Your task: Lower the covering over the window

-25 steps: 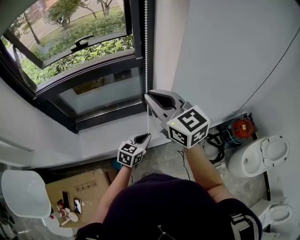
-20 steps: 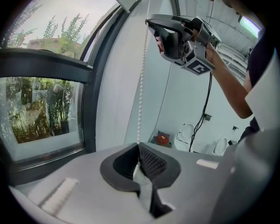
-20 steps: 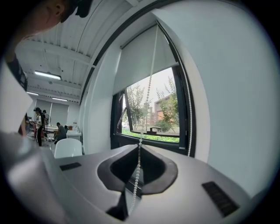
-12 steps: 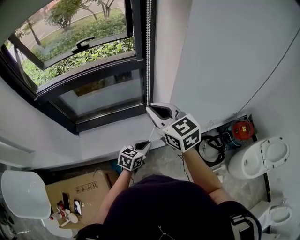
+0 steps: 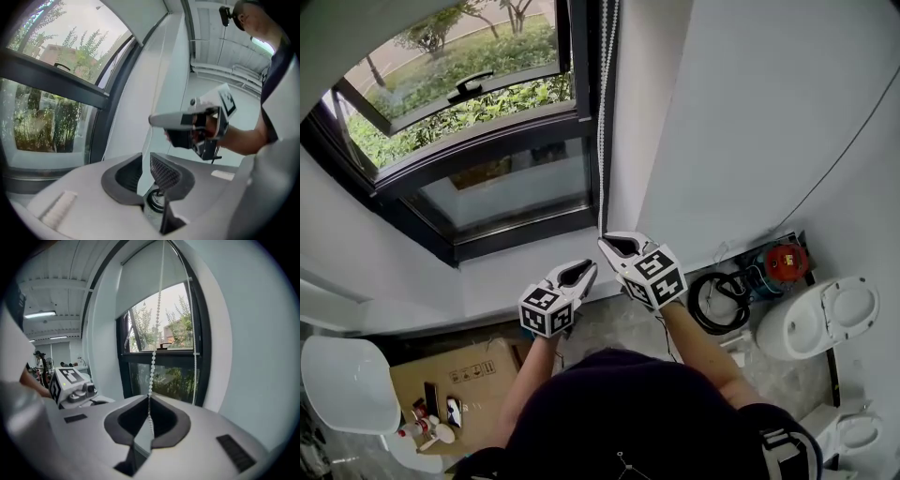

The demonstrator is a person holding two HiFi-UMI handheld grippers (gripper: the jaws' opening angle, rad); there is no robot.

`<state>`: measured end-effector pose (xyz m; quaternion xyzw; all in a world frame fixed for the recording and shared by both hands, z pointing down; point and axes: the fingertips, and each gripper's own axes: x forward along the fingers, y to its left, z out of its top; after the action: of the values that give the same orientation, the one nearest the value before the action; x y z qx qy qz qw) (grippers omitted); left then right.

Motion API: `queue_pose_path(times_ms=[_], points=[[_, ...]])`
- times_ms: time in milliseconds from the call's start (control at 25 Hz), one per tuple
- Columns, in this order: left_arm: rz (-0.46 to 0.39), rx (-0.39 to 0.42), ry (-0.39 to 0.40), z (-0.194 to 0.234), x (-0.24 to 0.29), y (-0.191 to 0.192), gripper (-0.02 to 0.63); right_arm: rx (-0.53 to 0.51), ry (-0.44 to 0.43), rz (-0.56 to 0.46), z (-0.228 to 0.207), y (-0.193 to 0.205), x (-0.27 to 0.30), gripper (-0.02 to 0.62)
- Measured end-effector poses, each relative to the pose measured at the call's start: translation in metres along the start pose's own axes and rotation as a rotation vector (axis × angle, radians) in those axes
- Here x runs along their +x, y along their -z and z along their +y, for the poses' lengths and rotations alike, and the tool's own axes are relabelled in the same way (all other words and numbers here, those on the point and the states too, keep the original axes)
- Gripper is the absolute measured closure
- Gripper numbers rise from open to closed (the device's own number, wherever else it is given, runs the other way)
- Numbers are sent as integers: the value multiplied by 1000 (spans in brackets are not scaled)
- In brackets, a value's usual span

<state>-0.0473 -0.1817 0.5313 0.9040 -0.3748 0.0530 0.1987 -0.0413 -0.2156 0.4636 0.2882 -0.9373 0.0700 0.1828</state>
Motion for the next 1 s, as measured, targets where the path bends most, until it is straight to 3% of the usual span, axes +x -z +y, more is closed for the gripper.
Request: queue_pose_path(times_ms=[280, 520, 1000], points=[[-123, 50, 3, -8, -10, -56, 566, 24, 3, 86, 0, 46, 10, 574], [-178, 147, 23, -25, -11, -96, 566, 36, -18, 139, 10, 79, 16, 574], [-260, 268, 28, -47, -9, -154, 522, 27, -37, 149, 21, 86, 17, 575]])
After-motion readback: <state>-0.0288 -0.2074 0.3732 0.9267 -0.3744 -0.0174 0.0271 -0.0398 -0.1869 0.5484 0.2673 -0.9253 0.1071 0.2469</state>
